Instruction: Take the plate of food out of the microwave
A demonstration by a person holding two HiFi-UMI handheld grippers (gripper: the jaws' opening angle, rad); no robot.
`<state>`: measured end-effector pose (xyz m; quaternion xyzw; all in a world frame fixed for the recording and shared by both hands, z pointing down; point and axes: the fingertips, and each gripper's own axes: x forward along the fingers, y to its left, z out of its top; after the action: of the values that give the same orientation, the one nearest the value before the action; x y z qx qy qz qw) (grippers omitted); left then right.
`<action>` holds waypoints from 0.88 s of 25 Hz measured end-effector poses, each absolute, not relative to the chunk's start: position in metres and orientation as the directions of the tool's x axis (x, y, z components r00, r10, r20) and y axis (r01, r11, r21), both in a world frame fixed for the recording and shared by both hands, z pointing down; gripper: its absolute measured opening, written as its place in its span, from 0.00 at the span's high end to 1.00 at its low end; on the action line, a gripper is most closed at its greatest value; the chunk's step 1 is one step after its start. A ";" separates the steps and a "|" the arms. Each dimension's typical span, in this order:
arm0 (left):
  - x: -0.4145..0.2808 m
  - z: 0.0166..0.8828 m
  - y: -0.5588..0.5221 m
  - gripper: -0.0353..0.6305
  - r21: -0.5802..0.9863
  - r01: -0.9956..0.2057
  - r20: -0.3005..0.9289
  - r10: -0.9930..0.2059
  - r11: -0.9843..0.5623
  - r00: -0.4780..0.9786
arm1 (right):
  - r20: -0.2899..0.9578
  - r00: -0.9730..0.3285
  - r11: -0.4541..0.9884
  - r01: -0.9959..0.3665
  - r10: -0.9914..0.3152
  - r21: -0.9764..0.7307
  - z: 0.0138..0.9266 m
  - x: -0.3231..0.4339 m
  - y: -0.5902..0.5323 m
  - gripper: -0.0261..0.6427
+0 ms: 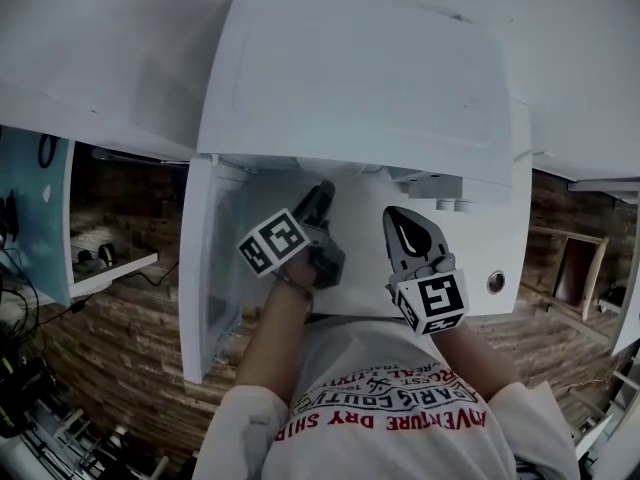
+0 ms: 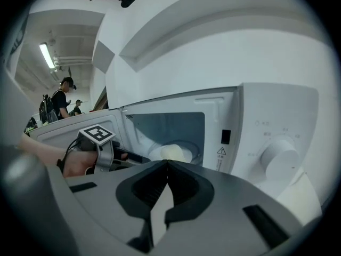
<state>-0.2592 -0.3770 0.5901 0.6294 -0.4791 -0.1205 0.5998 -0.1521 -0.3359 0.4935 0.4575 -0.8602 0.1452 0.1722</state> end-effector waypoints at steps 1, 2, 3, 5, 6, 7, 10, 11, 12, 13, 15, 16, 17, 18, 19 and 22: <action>-0.259 0.592 -0.379 0.76 0.872 -0.453 0.424 -0.749 0.186 0.508 | 0.437 -0.516 0.535 -0.840 -0.736 -0.092 0.496 -0.150 -0.336 0.95; -0.259 0.594 -0.382 0.76 0.876 -0.440 0.423 -0.752 0.197 0.505 | 0.443 -0.513 0.532 -0.842 -0.735 -0.092 0.498 -0.149 -0.337 0.95; -0.259 0.595 -0.384 0.76 0.882 -0.422 0.420 -0.757 0.210 0.501 | 0.446 -0.512 0.531 -0.842 -0.734 -0.092 0.499 -0.148 -0.337 0.95; -0.259 0.597 -0.388 0.76 0.887 -0.398 0.421 -0.764 0.235 0.488 | 0.450 -0.517 0.535 -0.839 -0.728 -0.098 0.502 -0.148 -0.338 0.95; -0.260 0.598 -0.390 0.76 0.882 -0.403 0.430 -0.765 0.244 0.479 | 0.452 -0.524 0.540 -0.835 -0.721 -0.107 0.504 -0.148 -0.338 0.95; -0.261 0.598 -0.392 0.76 0.874 -0.417 0.442 -0.765 0.250 0.468 | 0.456 -0.534 0.544 -0.830 -0.712 -0.121 0.506 -0.149 -0.338 0.95; -0.262 0.600 -0.399 0.76 0.856 -0.439 0.470 -0.763 0.272 0.444 | 0.462 -0.556 0.553 -0.818 -0.692 -0.156 0.510 -0.151 -0.340 0.94; -0.261 0.602 -0.400 0.76 0.857 -0.432 0.473 -0.761 0.281 0.443 | 0.462 -0.557 0.554 -0.817 -0.690 -0.156 0.510 -0.151 -0.340 0.95; -0.261 0.603 -0.400 0.76 0.858 -0.424 0.476 -0.759 0.290 0.444 | 0.463 -0.556 0.555 -0.818 -0.691 -0.154 0.511 -0.151 -0.340 0.94; -0.261 0.604 -0.401 0.77 0.857 -0.421 0.480 -0.757 0.296 0.444 | 0.463 -0.552 0.552 -0.820 -0.693 -0.151 0.511 -0.150 -0.340 0.95; -0.262 0.604 -0.402 0.77 0.857 -0.419 0.481 -0.755 0.299 0.445 | 0.468 -0.537 0.535 -0.831 -0.702 -0.151 0.512 -0.145 -0.341 0.95; -0.262 0.604 -0.402 0.77 0.862 -0.407 0.476 -0.758 0.301 0.446 | 0.473 -0.527 0.523 -0.838 -0.706 -0.152 0.513 -0.142 -0.342 0.95; -0.263 0.604 -0.401 0.78 0.872 -0.384 0.464 -0.764 0.304 0.448 | 0.478 -0.517 0.512 -0.845 -0.710 -0.153 0.514 -0.138 -0.342 0.95; -0.263 0.604 -0.402 0.79 0.884 -0.352 0.447 -0.773 0.307 0.450 | 0.482 -0.508 0.504 -0.850 -0.714 -0.151 0.515 -0.135 -0.343 0.94; -0.263 0.603 -0.402 0.80 0.896 -0.321 0.429 -0.781 0.307 0.453 | 0.484 -0.501 0.499 -0.854 -0.717 -0.146 0.516 -0.131 -0.344 0.95; -0.266 0.600 -0.404 0.86 0.909 -0.302 0.402 -0.794 0.287 0.455 | 0.486 -0.494 0.495 -0.858 -0.721 -0.137 0.516 -0.126 -0.344 0.95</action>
<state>-0.2663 -0.4044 0.5997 0.5651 -0.4851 -0.1925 0.6390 -0.1259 -0.3443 0.5165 0.4677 -0.8443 0.1841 0.1857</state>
